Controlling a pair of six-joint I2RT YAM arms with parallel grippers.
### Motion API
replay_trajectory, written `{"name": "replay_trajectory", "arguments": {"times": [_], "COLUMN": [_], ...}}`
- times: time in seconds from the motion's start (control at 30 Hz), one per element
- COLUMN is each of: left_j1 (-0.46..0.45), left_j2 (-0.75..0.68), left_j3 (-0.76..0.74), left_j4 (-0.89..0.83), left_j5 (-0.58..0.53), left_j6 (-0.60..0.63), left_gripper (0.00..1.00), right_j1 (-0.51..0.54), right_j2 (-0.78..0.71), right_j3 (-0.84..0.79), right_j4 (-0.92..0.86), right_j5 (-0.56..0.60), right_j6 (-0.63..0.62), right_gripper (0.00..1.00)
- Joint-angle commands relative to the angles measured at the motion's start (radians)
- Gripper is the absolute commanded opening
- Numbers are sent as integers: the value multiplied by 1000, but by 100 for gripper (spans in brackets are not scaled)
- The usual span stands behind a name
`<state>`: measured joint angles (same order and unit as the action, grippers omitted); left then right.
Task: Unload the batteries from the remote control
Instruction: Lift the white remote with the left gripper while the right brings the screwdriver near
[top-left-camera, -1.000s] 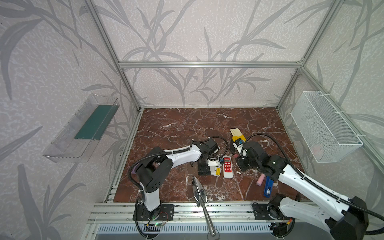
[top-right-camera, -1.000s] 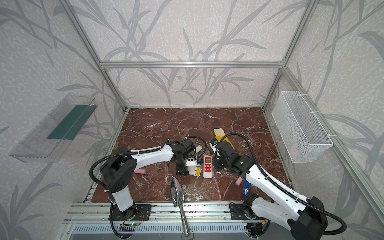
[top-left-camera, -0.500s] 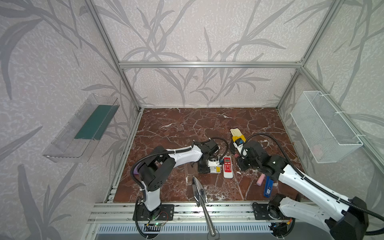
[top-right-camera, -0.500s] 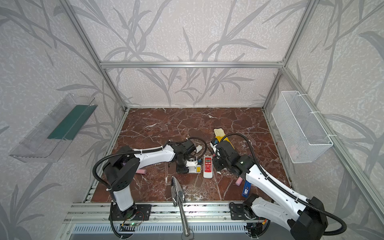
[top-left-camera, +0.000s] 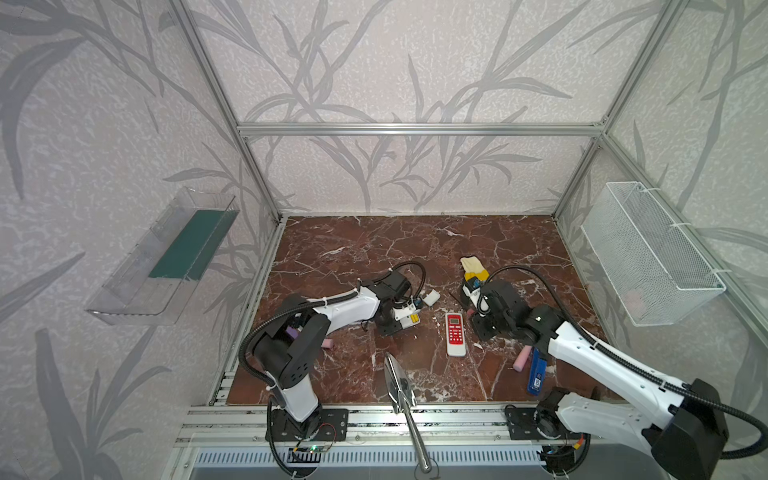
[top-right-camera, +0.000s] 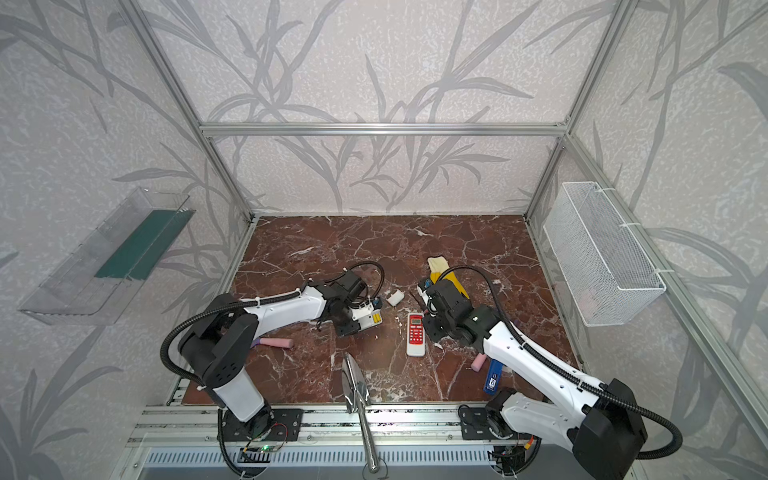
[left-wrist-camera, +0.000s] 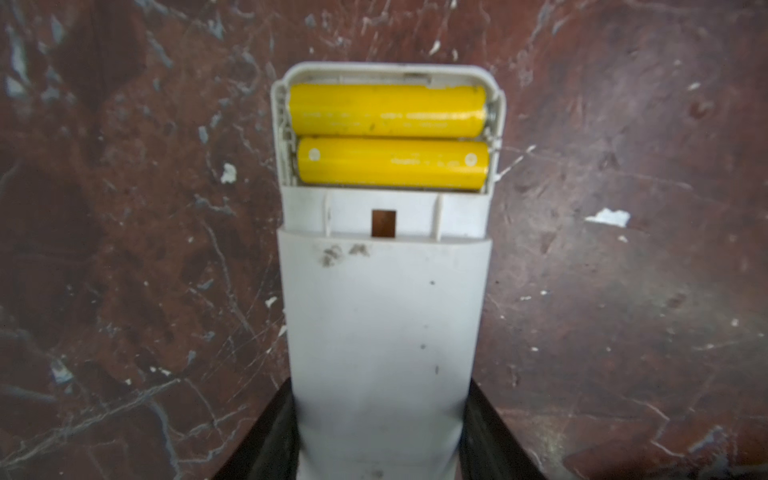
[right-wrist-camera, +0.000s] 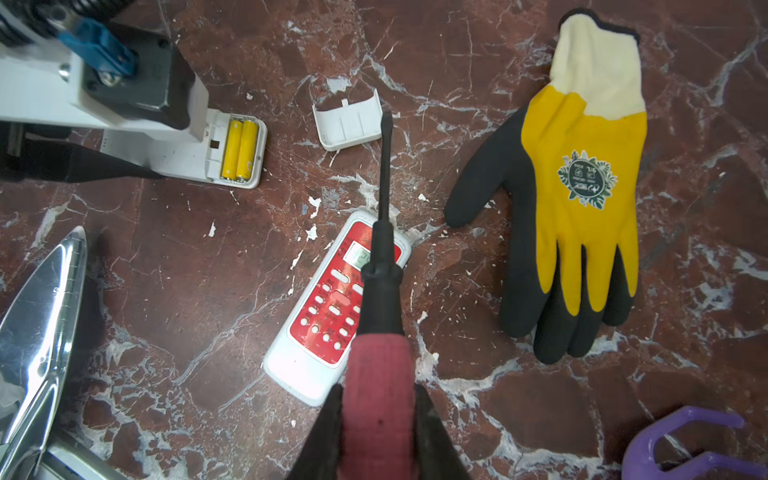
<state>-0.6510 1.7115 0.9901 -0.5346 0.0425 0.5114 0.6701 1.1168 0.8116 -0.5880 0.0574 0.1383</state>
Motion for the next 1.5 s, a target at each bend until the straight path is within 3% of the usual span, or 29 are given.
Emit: {"name": "replay_trajectory", "arguments": {"times": [0.0,0.13,0.43,0.77,1.47], "left_j1": [10,22,48,59,67], "left_j2": [-26,-20,16,72,90], "left_j3": [-44,-55,4,70,87], "left_j4": [35,48,-23,-89,-112], "left_j5": [-12,-6,40,66,97], "left_j6": [-23,-38,-61,-77,-84], "left_gripper": [49,50,52,52,52], "right_j1": [1,57,169,213,261], "right_j2": [26,46,114,193,214], "right_j3": [34,28,2,-26,-69], "right_j4": [-8,28,132,204,280], "right_j5": [-78,-129,-128,-99,-30], "right_j6": [-19,-12,25,53,43], "right_gripper": [0,0,0,0,0]}}
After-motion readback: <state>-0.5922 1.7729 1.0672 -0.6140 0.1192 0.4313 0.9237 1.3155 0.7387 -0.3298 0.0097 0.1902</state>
